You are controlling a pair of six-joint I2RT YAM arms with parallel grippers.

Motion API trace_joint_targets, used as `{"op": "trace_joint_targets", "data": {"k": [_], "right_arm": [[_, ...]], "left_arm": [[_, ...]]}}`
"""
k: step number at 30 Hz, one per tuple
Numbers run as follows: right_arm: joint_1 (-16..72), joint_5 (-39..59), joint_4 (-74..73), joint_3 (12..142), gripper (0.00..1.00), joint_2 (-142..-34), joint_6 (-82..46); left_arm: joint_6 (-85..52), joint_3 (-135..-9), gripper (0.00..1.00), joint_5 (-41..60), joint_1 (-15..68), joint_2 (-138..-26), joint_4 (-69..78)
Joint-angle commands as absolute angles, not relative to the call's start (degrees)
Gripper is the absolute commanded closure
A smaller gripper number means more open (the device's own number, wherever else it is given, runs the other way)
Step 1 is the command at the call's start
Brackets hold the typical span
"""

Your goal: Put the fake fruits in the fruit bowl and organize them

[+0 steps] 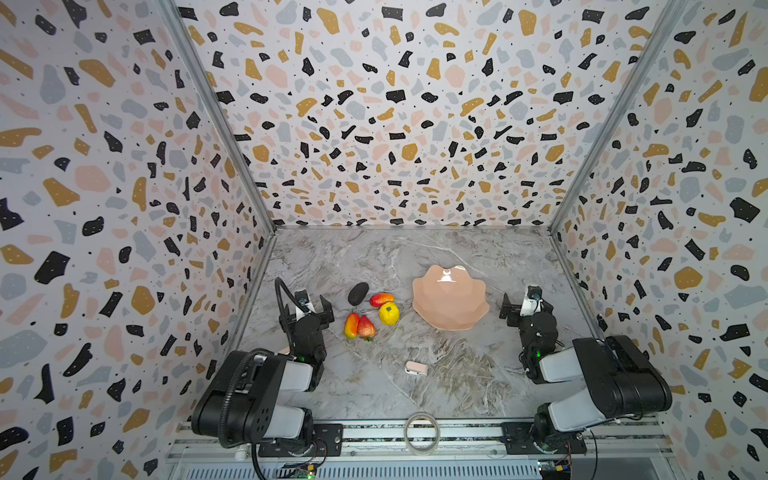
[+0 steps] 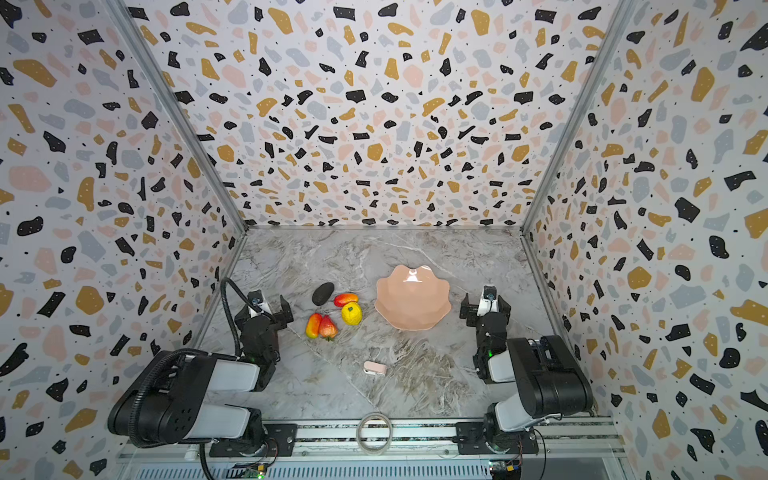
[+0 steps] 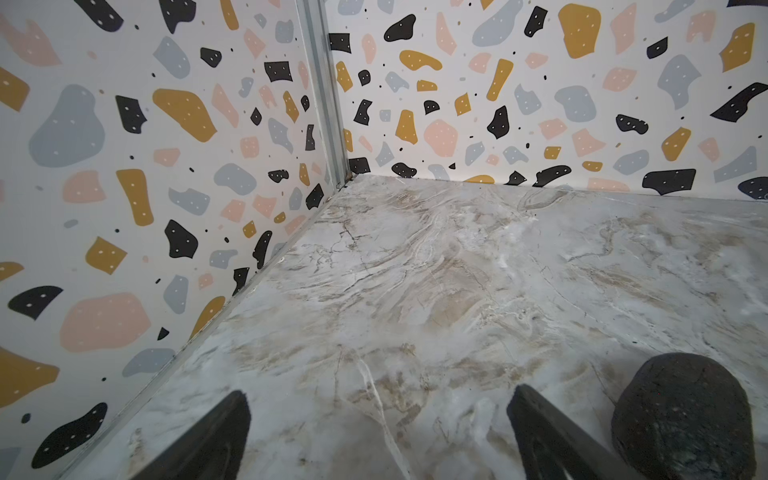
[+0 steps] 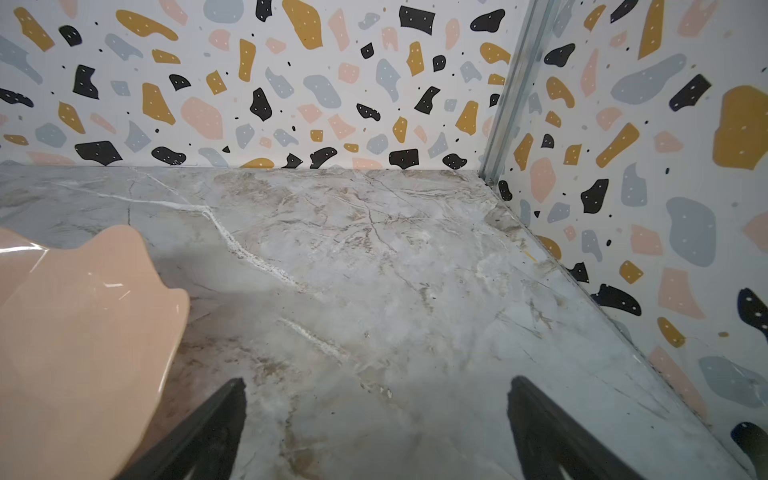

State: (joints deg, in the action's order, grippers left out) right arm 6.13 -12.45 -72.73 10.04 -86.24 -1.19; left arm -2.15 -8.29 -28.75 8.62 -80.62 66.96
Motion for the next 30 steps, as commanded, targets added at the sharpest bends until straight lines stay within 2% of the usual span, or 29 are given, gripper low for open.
{"op": "trace_joint_targets", "data": {"k": [1, 26, 28, 30], "right_arm": [[6.16, -12.83, -73.40, 10.96, 0.01, -85.47, -1.39], [5.98, -12.48, -72.99, 11.22, 0.01, -85.50, -1.46], [6.17, -12.90, -74.12, 10.73, 0.01, -85.06, -1.08], [7.94, -14.70, -68.91, 11.99, 0.01, -81.23, 0.40]], "left_arm": [[-2.19, -9.05, 0.00, -28.59, 8.26, -80.07, 69.65], [-2.06, -9.38, 0.00, -28.40, 8.17, -80.27, 69.34], [-2.03, -8.94, 0.00, -28.52, 8.17, -79.84, 69.51], [-2.10, -8.64, 0.00, -31.67, 8.69, -78.31, 71.14]]}}
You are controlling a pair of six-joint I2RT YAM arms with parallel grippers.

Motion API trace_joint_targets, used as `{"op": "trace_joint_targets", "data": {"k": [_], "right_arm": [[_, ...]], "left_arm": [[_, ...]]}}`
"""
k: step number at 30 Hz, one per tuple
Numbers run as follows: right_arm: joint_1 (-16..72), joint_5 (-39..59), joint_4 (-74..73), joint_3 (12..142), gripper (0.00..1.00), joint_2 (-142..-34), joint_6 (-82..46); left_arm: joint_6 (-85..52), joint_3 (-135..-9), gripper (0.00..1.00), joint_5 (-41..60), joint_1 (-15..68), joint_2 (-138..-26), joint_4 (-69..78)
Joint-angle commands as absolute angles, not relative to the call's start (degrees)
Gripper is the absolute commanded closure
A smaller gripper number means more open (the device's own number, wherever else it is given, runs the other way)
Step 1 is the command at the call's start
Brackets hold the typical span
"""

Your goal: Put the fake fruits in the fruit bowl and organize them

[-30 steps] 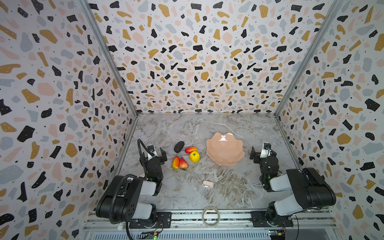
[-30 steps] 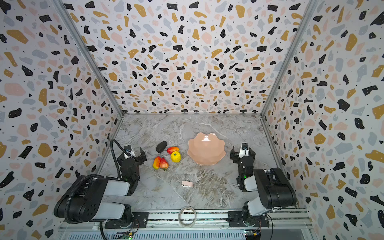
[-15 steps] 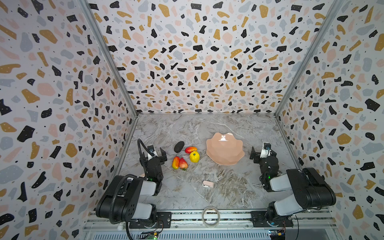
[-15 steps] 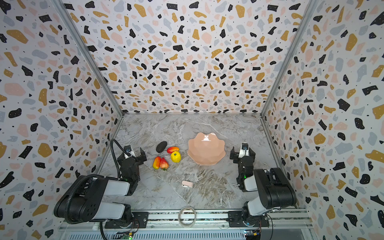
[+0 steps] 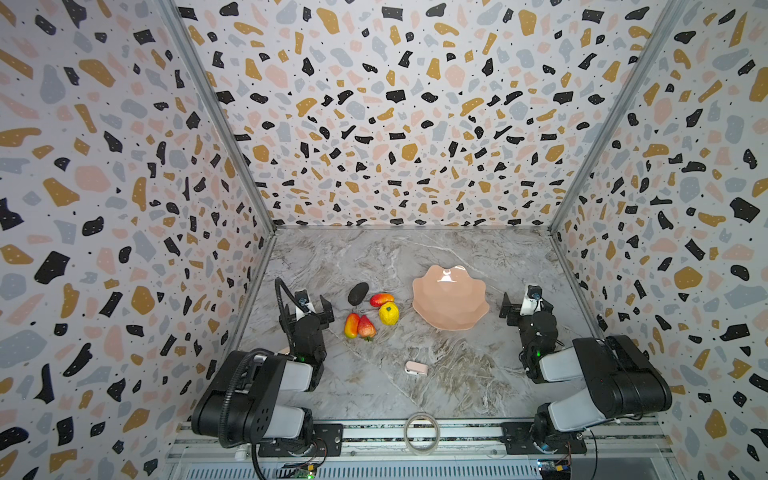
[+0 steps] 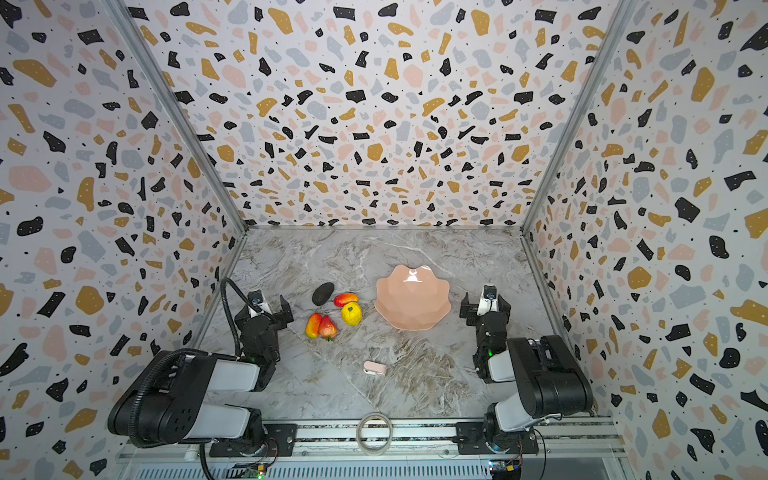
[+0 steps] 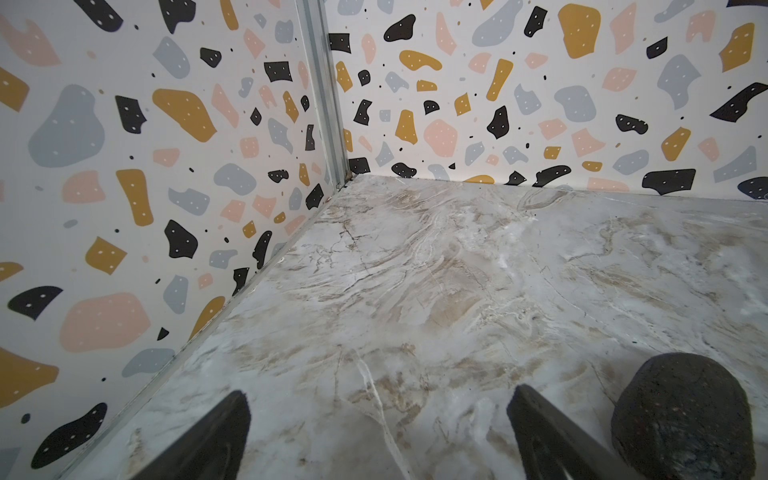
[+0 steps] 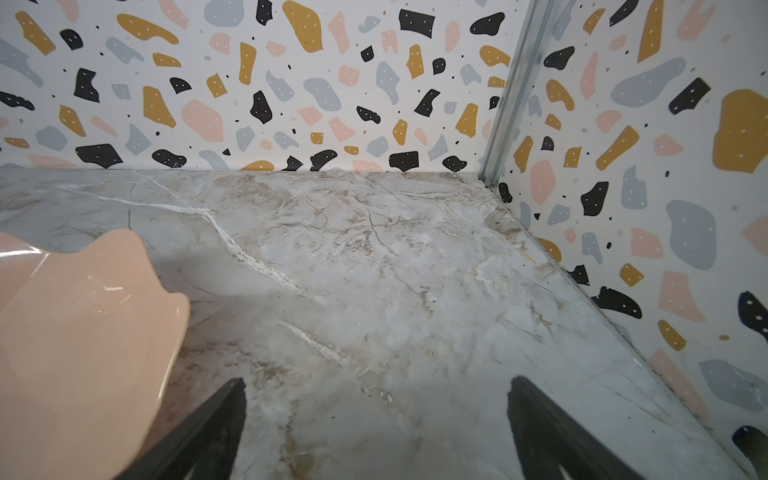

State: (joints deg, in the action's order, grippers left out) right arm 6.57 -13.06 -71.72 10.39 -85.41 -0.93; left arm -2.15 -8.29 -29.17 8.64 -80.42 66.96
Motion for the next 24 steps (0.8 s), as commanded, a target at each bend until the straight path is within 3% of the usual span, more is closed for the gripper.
{"op": "trace_joint_targets", "data": {"k": [1, 3, 6, 11, 16, 20, 24], "right_arm": [[9.48, -17.55, -65.23, 13.36, 0.01, -78.65, 1.30], [11.15, -17.88, -57.27, 16.01, 0.01, -73.36, 3.15], [13.59, -18.69, -44.95, 22.02, 0.01, -66.44, 5.09], [18.75, -7.78, -23.31, 36.05, 0.01, -64.07, 3.93], [29.55, -4.07, -14.59, 49.37, 0.01, -71.15, 1.48], [36.22, 1.09, -5.58, 63.65, 0.01, -84.18, 0.30], [41.88, 0.70, 2.12, 74.61, 0.01, -95.60, 0.79]], "left_arm": [[-1.76, -9.52, 0.00, -33.97, 9.89, -74.94, 66.93], [-2.31, -13.33, 0.00, -35.71, 10.88, -67.48, 53.19], [-7.02, -15.58, 0.00, -36.19, 10.99, -60.10, 45.90], [-11.25, -28.49, 0.01, -30.88, 10.99, -57.55, 23.11], [-13.82, -43.54, 0.00, -21.36, 10.99, -60.12, 1.80], [-13.85, -50.28, 0.00, -14.41, 10.99, -61.46, -6.88], [-12.78, -55.62, 0.01, -13.50, 10.99, -62.81, -15.40]]}}
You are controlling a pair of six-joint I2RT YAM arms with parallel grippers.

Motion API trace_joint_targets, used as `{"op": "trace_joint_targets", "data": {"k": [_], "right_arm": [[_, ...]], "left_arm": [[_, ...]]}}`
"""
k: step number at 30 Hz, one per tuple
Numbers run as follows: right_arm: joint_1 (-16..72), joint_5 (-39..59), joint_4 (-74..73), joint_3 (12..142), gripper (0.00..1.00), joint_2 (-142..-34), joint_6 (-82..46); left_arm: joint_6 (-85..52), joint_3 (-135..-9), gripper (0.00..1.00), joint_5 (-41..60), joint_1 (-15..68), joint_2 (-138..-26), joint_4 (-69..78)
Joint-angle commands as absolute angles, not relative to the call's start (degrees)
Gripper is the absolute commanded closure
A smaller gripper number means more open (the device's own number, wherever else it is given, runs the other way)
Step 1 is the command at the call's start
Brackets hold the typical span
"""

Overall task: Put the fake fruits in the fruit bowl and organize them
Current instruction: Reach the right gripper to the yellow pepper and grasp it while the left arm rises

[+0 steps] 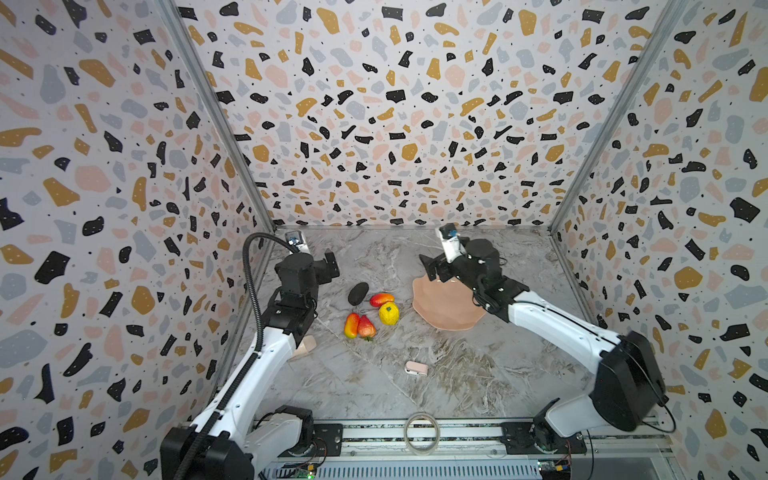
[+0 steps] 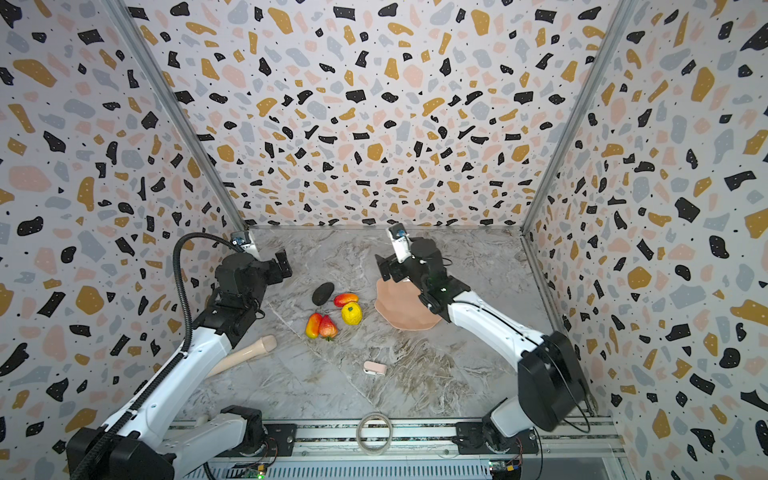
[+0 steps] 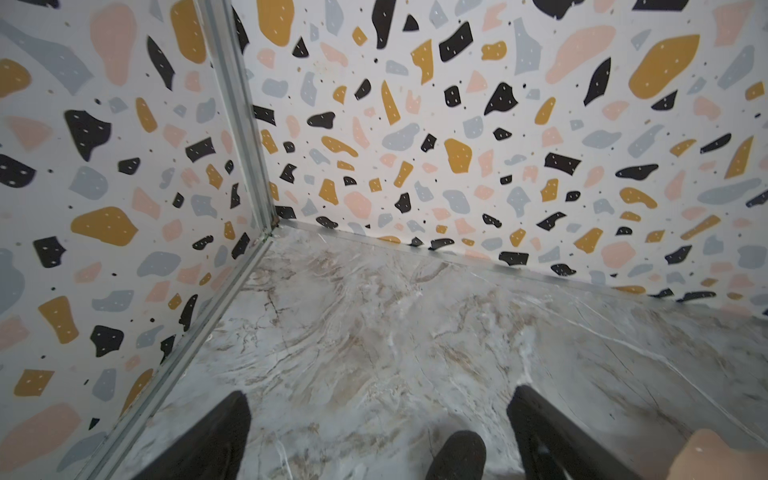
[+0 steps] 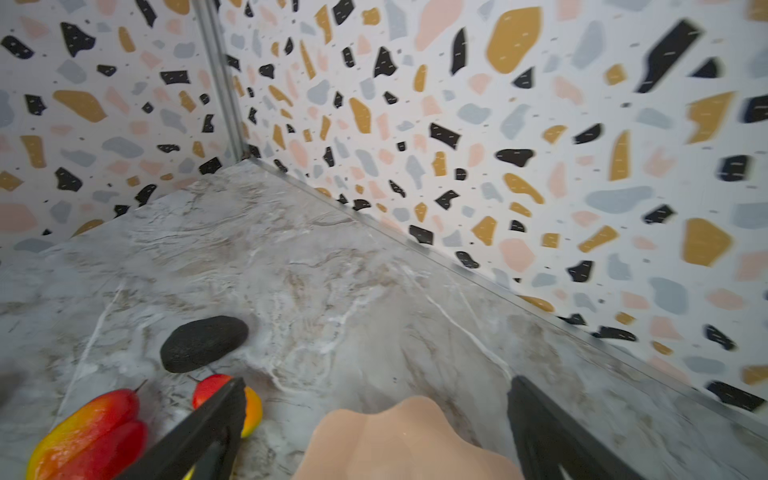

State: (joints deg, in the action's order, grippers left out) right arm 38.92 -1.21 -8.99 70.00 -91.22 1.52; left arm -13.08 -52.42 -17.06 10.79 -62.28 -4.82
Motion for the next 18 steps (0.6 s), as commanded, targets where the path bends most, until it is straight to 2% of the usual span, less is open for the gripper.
{"op": "trace_joint_targets", "data": {"k": [1, 5, 10, 18], "right_arm": [[42.86, 1.42, 2.76, 76.05, 0.01, -97.44, 0.43], [45.69, 5.40, 4.70, 79.55, 0.01, -102.42, -2.32], [48.69, 5.46, 6.10, 80.76, 0.00, -106.10, -4.91], [50.38, 2.24, 9.04, 84.38, 0.16, -113.09, -7.20]], "left_arm": [[-12.47, -56.12, 0.01, -13.24, 10.99, -62.84, -16.58], [-11.02, -57.45, 0.01, -9.00, 10.99, -62.93, -20.67], [-8.06, -59.10, 0.00, -4.40, 10.99, -63.84, -25.32], [-5.64, -58.67, 0.00, -2.68, 10.99, -64.76, -25.53]]}}
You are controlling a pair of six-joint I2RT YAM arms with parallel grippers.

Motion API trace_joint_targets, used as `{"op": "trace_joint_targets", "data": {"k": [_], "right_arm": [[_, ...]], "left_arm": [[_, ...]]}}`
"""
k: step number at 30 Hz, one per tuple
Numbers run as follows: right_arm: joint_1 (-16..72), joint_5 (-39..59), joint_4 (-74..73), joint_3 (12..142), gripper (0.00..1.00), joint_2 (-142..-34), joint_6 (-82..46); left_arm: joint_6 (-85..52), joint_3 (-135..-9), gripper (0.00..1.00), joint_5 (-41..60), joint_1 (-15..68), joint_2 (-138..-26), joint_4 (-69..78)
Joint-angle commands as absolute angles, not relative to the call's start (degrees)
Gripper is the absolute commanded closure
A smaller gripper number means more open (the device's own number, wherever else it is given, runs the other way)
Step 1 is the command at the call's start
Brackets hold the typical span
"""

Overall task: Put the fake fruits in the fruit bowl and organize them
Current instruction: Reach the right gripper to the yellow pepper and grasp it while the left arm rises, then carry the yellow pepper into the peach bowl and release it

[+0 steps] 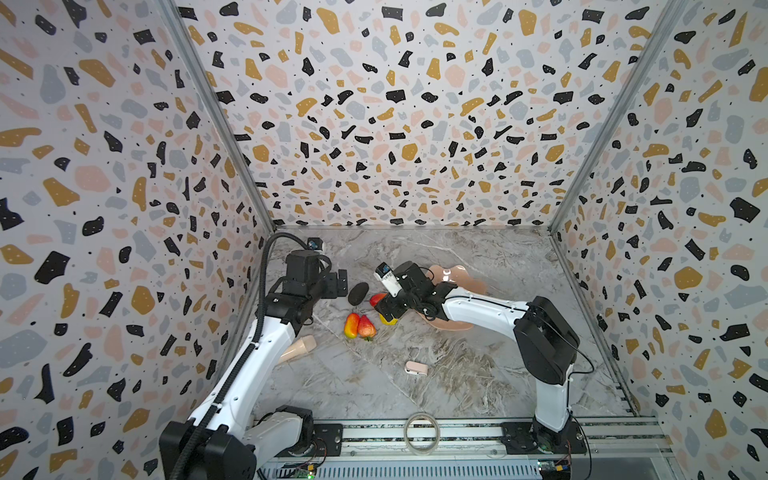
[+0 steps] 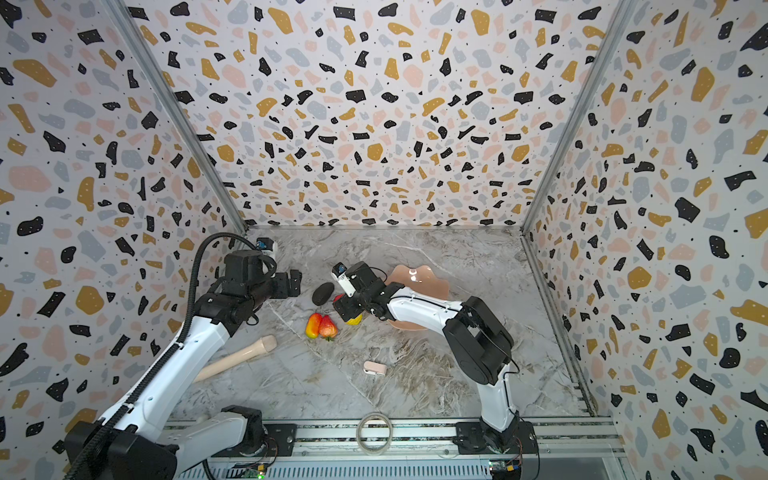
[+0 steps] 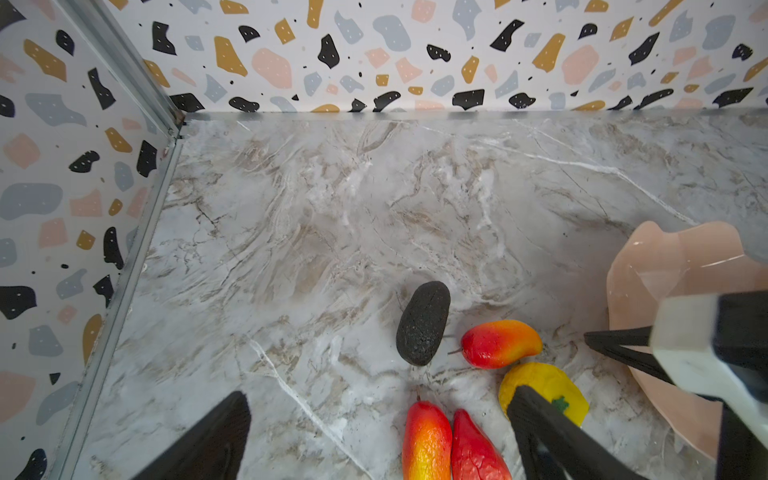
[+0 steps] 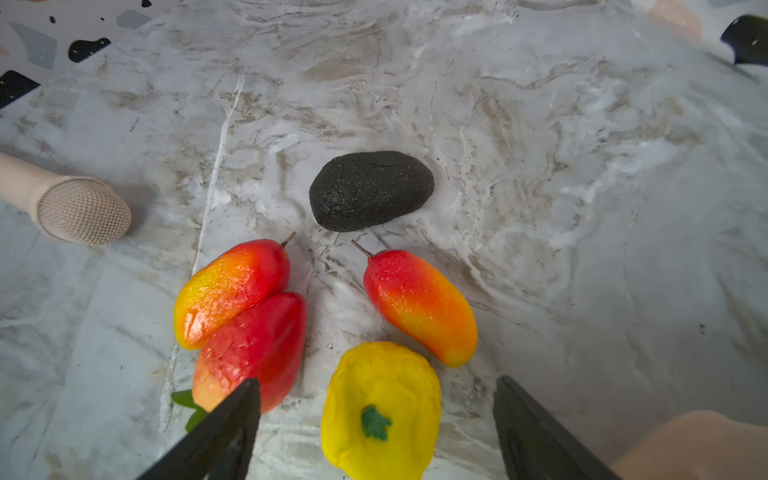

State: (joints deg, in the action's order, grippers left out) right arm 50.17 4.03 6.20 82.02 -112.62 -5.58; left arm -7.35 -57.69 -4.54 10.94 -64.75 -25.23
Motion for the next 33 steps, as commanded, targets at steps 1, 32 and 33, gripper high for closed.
{"op": "trace_joint_targets", "data": {"k": [1, 32, 33], "right_arm": [[50.44, 1.90, 9.44, 84.84, 0.17, -113.73, -7.21], [46.19, 0.67, 11.69, 81.94, 0.54, -97.76, -3.54], [44.50, 0.04, 11.69, 80.39, 0.54, -96.48, -3.58]], "left_arm": [[-5.67, -58.54, 0.00, -2.69, 10.99, -64.86, -25.48], [-4.88, -59.06, 0.00, -2.34, 10.99, -66.05, -24.70], [-4.88, -58.99, 0.00, -1.99, 10.99, -66.02, -24.48]]}}
